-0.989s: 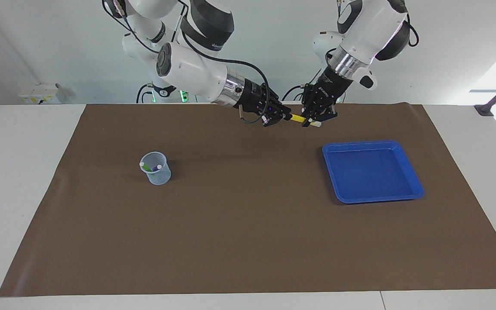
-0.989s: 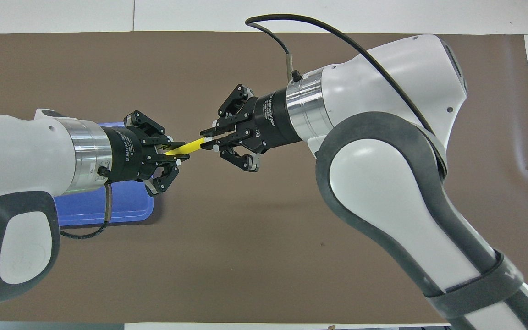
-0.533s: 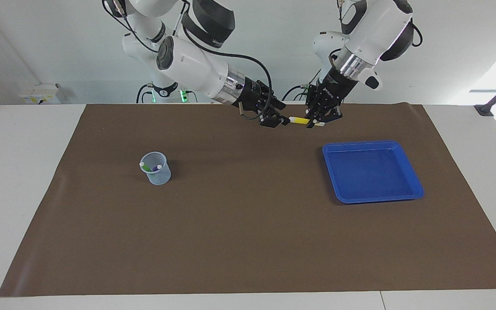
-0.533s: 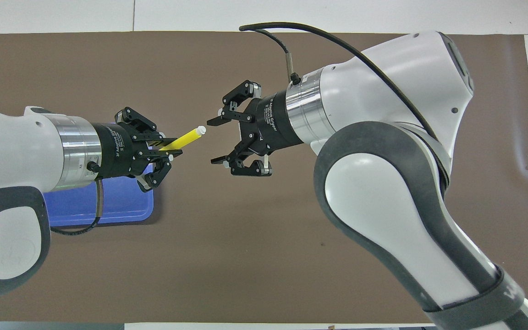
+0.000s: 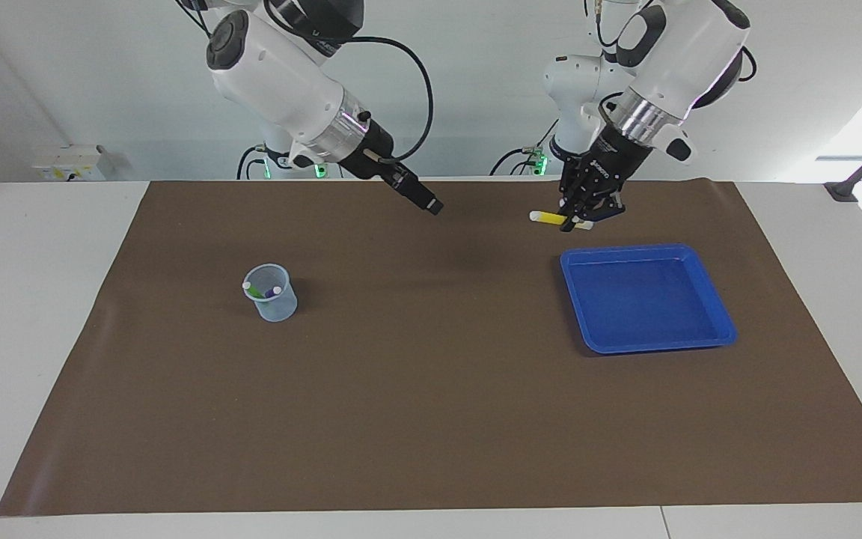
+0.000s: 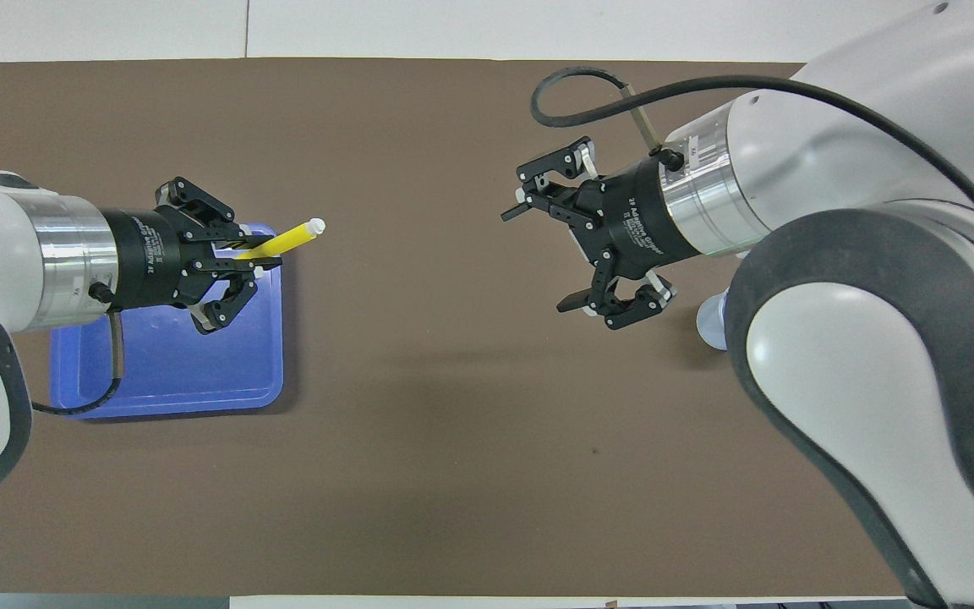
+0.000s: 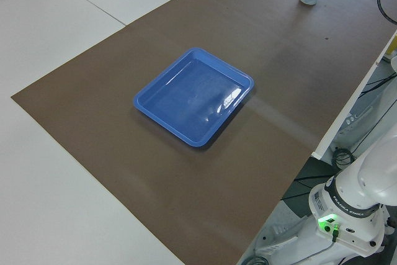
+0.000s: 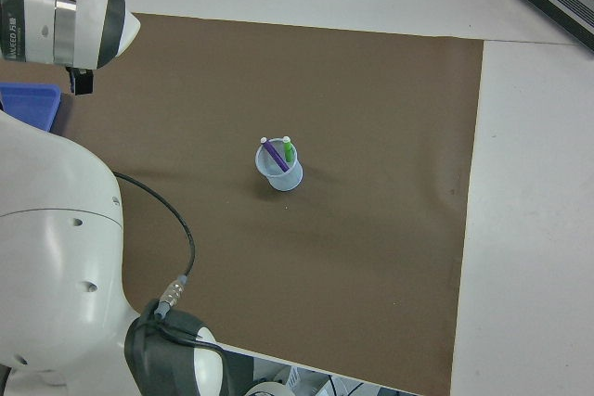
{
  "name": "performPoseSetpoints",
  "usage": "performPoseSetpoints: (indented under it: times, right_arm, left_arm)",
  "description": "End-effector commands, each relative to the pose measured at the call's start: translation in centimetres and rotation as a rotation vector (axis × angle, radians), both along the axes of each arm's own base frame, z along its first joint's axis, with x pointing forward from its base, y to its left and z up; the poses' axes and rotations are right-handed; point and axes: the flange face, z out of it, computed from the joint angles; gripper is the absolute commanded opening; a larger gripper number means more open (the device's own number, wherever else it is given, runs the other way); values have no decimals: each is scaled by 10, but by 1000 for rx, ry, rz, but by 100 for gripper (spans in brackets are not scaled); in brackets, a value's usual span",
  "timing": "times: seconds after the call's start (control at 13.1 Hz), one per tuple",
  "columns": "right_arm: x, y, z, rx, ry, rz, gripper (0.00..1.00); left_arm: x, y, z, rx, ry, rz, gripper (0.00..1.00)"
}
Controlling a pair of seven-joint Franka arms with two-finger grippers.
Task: Right arm passes pens to left for tray arrangement
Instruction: 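Lay the yellow pen in the blue tray while the right gripper withdraws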
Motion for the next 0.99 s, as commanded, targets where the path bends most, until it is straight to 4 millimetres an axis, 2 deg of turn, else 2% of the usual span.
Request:
performPoseSetpoints:
  times: [0.0, 0.3, 0.46, 0.61, 0.68, 0.84, 0.91]
  right_arm:
    - [-9, -19, -1, -151, -115, 198, 100]
    - [-10, -52, -11, -366, -194, 474, 100]
    - [-13, -63, -18, -462, -224, 615, 100]
    - [-11, -80, -25, -527, -252, 730, 100]
    - [-6, -91, -32, -556, -265, 769, 100]
    - [2, -103, -50, -648, -247, 839, 100]
    - [9, -107, -64, -690, -225, 860, 100]
  left_arm:
    - [-4, 34, -14, 47, -38, -166, 0]
    - [-5, 85, -56, 117, -110, -557, 0]
    - [-3, 104, -74, 134, -155, -699, 0]
    - [6, 117, -103, 148, -187, -878, 0]
    - [12, 120, -118, 167, -210, -992, 0]
    - [25, 144, -149, 211, -229, -1195, 0]
    - [30, 147, -163, 220, -244, -1277, 0]
